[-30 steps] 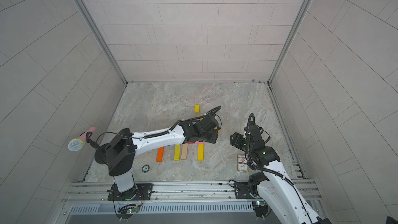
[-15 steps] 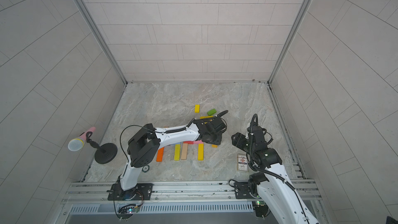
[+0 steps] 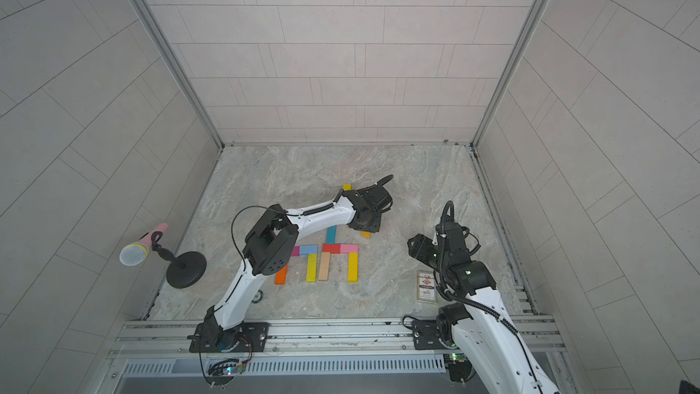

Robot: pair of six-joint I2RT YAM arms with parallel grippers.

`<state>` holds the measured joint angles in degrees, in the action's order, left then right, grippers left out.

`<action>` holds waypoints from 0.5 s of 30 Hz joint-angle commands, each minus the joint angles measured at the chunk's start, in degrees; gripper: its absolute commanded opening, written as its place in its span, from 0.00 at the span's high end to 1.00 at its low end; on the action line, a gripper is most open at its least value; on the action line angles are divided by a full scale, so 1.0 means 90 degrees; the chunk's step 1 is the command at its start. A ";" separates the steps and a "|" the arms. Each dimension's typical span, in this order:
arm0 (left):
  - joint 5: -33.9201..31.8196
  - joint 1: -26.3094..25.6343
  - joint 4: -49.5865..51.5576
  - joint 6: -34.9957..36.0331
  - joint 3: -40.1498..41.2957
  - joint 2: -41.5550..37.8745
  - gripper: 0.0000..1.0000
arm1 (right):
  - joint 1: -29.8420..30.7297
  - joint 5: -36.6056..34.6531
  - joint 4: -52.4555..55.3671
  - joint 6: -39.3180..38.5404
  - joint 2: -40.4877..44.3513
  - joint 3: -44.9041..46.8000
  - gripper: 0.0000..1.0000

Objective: Assemble the letter h with building blocks
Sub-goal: Place the building block at the center of the board.

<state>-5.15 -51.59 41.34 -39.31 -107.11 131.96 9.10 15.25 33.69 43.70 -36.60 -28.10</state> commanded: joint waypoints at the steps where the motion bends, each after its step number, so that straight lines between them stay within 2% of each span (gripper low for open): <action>1: -0.0313 -0.0007 0.0515 0.0129 -0.0350 0.0007 0.92 | -0.0052 -0.0034 0.0055 -0.0082 -0.0025 0.0038 0.30; 8: -0.0471 -0.0301 0.0201 -0.0747 0.0239 -0.0587 0.94 | -0.0101 -0.0040 0.0012 -0.0099 0.0011 0.0109 0.30; 15: -0.0802 -0.0556 0.0154 -0.1332 0.0396 -0.0527 0.97 | -0.0142 0.0075 -0.0057 -0.0061 0.0043 0.0180 0.30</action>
<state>-9.39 -56.25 42.15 -47.64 -104.51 128.77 8.12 15.64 33.58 43.51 -36.84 -26.98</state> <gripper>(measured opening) 0.325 0.697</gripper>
